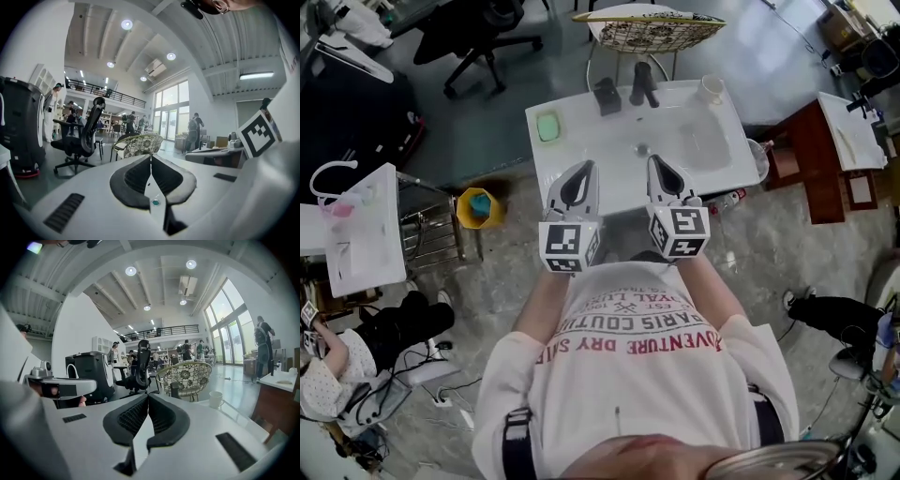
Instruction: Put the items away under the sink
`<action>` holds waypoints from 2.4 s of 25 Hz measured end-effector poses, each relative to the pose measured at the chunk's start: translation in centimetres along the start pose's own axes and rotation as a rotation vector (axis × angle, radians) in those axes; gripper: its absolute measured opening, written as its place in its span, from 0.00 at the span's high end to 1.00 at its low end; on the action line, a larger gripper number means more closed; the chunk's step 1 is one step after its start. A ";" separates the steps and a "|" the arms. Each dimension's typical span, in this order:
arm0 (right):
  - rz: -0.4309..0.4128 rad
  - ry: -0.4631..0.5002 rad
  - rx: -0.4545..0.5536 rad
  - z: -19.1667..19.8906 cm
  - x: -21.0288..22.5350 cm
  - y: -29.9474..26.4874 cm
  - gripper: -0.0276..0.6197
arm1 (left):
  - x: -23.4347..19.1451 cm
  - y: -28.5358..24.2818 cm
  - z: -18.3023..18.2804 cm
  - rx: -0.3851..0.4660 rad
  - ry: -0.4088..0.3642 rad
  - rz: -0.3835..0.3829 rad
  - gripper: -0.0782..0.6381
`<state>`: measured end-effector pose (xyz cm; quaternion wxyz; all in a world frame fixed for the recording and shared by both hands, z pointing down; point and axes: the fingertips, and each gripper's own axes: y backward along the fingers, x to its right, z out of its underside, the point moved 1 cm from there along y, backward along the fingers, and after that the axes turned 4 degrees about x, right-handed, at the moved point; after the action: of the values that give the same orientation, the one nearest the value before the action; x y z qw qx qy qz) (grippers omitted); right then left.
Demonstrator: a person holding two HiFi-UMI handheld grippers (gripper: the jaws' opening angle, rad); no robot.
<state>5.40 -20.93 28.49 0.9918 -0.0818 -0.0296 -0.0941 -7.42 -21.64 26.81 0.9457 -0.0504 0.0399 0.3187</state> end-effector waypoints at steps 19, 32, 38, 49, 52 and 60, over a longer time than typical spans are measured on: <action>-0.220 0.056 -0.043 1.7 2.4 -15.4 0.92 | -7.7 -8.5 3.4 -0.063 0.036 -0.278 0.85; -0.203 0.041 -0.121 11.8 3.8 -25.7 0.44 | -11.5 -12.3 11.6 -0.155 0.124 -0.366 0.85; -0.201 0.045 -0.157 15.5 3.4 -29.6 0.40 | -13.8 -13.3 13.9 -0.175 0.151 -0.403 0.85; -0.124 0.134 -0.184 17.4 3.5 -32.6 0.39 | -15.4 -14.3 16.3 -0.218 0.189 -0.417 0.85; -0.122 0.133 -0.199 17.6 3.5 -32.6 0.39 | -15.5 -14.5 16.6 -0.226 0.191 -0.409 0.85; -0.140 0.146 -0.227 17.7 3.7 -32.4 0.40 | -15.7 -14.5 16.4 -0.234 0.187 -0.385 0.85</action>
<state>2.07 -49.99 51.29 0.9666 -0.1842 0.0479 -0.1715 -10.42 -40.51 45.82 0.9689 -0.1954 0.0799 0.1291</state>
